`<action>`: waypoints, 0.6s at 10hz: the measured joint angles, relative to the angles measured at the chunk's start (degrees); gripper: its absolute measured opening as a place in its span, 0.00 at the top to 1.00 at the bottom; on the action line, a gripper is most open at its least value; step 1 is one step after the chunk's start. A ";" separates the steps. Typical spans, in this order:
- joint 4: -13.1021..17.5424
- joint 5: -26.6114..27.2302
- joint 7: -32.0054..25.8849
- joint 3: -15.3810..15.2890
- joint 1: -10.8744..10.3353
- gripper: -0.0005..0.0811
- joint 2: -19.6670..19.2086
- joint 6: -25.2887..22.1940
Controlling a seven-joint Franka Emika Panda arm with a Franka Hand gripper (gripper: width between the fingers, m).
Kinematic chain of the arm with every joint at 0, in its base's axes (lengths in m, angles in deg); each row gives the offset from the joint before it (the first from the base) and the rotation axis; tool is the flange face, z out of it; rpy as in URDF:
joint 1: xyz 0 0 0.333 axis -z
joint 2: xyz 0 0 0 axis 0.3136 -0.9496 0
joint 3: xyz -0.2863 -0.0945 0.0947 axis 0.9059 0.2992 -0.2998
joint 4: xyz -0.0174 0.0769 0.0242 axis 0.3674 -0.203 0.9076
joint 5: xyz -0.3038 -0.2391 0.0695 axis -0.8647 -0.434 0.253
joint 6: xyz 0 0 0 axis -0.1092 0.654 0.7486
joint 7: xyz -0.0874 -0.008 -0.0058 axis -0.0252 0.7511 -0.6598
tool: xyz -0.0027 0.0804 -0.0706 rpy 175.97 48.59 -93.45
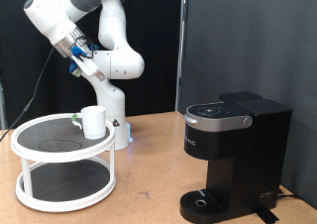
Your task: Make a cup of coffee with the keurig machine
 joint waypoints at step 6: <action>5.33 -2.65 -3.25 7.17 3.77 0.99 -1.04 0.05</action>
